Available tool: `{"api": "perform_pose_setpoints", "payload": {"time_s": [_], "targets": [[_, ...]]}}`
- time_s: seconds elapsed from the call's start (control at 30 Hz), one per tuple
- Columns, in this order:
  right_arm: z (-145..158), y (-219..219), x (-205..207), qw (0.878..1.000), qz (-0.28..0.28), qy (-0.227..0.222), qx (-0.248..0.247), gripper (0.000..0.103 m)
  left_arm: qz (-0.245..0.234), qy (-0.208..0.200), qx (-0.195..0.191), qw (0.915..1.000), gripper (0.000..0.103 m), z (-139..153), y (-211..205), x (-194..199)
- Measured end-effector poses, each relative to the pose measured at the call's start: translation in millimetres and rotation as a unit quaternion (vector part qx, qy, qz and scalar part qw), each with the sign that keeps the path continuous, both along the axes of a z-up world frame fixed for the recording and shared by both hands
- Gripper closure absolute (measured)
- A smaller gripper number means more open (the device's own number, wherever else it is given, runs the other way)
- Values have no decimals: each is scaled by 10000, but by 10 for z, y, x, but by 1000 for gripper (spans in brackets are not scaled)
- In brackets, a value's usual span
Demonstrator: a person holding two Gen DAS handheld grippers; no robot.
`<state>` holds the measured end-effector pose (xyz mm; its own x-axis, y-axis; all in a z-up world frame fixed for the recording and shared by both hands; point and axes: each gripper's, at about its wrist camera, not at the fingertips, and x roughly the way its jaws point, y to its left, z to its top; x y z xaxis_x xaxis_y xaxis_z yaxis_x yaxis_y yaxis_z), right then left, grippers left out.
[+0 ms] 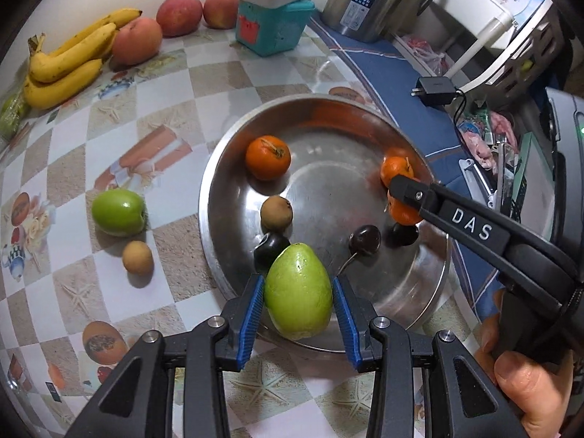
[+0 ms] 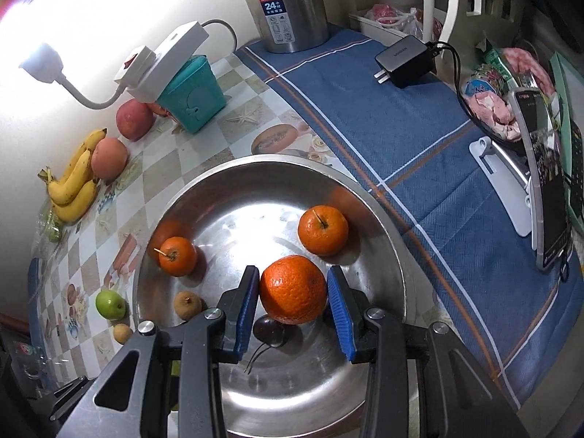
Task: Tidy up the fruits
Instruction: 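Carry the pear in the left tool over the steel pan while the right tool carries its orange, then open the left tool to drop the pear in the pan while the right tool drops its orange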
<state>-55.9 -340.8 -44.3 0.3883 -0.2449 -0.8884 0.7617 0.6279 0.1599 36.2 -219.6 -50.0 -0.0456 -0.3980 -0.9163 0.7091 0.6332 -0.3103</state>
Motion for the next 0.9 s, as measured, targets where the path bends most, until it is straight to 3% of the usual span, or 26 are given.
{"api": "perform_pose_setpoints", "payload": {"time_s": [0.37,0.9], "targets": [[-103,-13,49,9998,87,118,-164,63,-96,161,156,9997,62,-122,-77,-91],[-176,-34,73,9994,124,195,-246,63,-141,32,270,9995,61,-190,-170,-173]]}}
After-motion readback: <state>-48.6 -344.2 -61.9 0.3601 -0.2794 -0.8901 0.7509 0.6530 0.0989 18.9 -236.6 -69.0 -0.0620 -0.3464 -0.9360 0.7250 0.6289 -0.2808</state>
